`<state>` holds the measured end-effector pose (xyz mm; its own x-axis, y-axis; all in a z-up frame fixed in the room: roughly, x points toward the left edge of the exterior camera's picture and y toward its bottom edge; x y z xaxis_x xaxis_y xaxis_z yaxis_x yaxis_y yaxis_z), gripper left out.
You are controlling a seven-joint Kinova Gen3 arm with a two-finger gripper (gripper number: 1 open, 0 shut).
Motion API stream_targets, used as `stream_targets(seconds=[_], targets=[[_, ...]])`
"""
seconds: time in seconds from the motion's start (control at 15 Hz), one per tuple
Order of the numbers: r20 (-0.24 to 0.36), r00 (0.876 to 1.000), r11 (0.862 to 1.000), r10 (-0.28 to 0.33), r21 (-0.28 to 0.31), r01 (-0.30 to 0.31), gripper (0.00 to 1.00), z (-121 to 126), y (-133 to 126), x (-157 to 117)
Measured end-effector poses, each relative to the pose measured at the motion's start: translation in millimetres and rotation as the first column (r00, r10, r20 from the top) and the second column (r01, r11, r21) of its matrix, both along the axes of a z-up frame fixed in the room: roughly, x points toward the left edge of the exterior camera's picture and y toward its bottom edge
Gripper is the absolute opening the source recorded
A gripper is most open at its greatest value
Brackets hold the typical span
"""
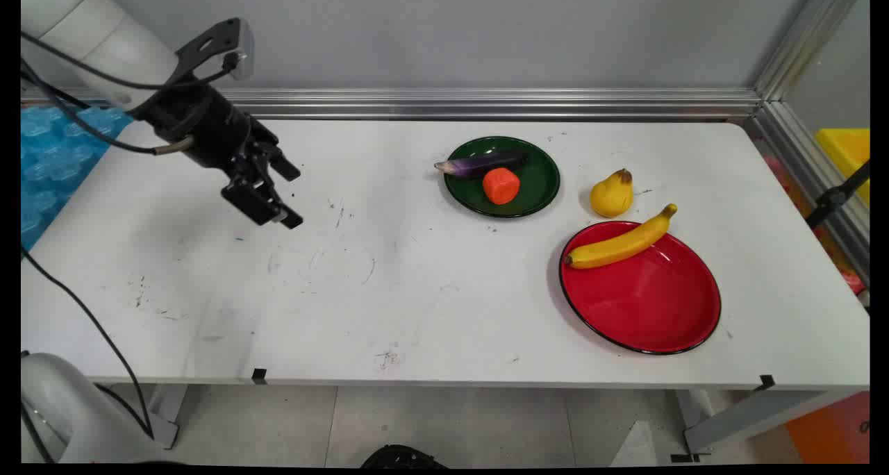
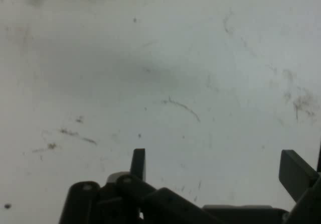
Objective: Pick up the eggplant from the green plate
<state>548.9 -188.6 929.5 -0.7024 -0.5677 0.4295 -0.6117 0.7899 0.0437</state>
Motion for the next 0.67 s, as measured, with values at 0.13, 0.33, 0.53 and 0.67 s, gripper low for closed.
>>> stream_targets(seconds=[0.13, 0.33, 0.53, 0.67], targets=[[-0.012, 1.000, 1.000, 0.011, -0.015, -0.011, 1.00, 1, -6, -3], [-0.035, 0.999, 0.998, 0.039, -0.043, -0.040, 1.00, 1, -22, -11], [-0.043, 0.998, 0.996, 0.050, -0.069, -0.053, 1.00, -2, -42, -24], [-0.047, 0.997, 0.994, 0.059, -0.085, -0.063, 1.00, -8, -60, -36]])
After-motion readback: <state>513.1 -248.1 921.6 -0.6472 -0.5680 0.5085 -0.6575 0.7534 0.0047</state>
